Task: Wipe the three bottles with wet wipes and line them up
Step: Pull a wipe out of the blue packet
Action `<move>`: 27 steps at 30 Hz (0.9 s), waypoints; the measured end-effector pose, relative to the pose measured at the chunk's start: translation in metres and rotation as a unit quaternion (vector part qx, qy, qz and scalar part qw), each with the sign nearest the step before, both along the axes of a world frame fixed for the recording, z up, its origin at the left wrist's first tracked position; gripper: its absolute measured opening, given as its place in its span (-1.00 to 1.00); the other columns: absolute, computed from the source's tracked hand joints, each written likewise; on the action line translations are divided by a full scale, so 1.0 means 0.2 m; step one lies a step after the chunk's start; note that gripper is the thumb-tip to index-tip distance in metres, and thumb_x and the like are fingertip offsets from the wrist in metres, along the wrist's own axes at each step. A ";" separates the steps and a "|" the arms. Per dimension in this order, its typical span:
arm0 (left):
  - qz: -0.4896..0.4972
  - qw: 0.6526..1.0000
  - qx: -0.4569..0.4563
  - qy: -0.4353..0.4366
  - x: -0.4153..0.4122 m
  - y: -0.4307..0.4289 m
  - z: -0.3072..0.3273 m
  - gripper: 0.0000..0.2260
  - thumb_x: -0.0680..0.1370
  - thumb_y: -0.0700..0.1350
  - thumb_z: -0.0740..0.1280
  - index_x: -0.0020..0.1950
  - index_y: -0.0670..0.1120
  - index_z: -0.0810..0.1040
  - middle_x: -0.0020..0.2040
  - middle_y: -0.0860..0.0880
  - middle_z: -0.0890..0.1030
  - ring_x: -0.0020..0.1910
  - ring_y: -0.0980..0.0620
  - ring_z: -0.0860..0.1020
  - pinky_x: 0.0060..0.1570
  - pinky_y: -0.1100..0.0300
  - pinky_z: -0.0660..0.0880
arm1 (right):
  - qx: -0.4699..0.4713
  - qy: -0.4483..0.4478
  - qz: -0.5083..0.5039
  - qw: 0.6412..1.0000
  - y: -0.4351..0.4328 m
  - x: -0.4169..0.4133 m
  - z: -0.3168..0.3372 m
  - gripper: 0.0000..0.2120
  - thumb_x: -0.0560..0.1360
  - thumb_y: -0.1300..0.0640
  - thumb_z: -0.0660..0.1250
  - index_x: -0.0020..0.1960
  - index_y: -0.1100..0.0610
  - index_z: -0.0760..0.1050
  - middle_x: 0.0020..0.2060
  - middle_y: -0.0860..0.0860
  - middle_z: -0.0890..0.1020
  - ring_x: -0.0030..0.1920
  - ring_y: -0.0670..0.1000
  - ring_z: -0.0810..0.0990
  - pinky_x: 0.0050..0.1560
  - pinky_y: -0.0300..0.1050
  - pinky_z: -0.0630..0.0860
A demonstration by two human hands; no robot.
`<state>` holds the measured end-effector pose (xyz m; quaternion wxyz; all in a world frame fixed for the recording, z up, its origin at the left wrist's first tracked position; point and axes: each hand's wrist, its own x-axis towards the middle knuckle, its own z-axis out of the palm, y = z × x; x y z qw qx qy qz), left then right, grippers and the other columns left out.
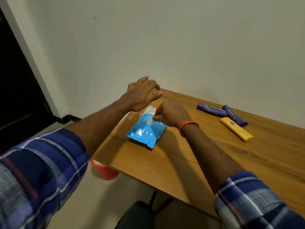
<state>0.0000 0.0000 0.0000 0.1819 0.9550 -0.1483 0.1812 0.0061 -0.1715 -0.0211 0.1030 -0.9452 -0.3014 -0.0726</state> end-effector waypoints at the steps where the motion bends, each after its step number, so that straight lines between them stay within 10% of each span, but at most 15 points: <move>1: 0.002 1.000 -0.004 0.000 -0.02 0.01 0.00 -0.57 0.65 0.26 0.05 0.35 0.06 0.46 0.47 0.08 0.39 0.59 0.02 0.08 0.43 -0.20 0.04 | -0.029 0.001 -0.012 1.000 0.02 -0.01 -0.02 -0.72 0.48 -0.13 0.43 0.08 0.03 0.67 -0.02 -0.01 0.71 -0.10 -0.05 0.60 -0.12 -0.14 0.58; 10: 0.009 0.998 -0.007 0.067 -0.06 0.14 -0.13 -0.68 0.66 0.08 0.13 0.27 -0.05 0.51 0.19 -0.03 0.62 0.15 -0.03 0.57 0.15 -0.13 0.52 | -0.047 -0.004 -0.080 0.996 0.16 -0.02 -0.15 -0.75 0.52 -0.03 0.33 0.11 0.09 0.60 0.00 0.08 0.65 -0.17 0.06 0.56 -0.23 -0.10 0.50; 18: 0.071 0.992 -0.010 0.102 -0.08 0.20 -0.32 -0.68 0.60 0.07 0.35 0.31 0.01 0.46 0.24 -0.01 0.61 0.09 0.00 0.60 0.00 0.14 0.56 | -0.061 0.010 -0.098 0.993 0.21 0.00 -0.19 -0.62 0.52 -0.11 0.37 0.21 0.11 0.53 0.08 0.08 0.65 -0.03 0.07 0.63 0.01 0.02 0.63; 27: 0.088 0.981 -0.051 0.167 -0.09 0.19 -0.40 -0.46 0.47 0.24 0.43 0.35 0.06 0.38 0.15 -0.01 0.64 0.01 -0.01 0.63 0.04 -0.02 0.62 | -0.140 -0.003 -0.107 0.984 0.23 0.01 -0.20 -0.53 0.48 -0.12 0.42 0.28 0.11 0.48 0.08 0.08 0.63 0.04 0.11 0.63 0.05 0.05 0.62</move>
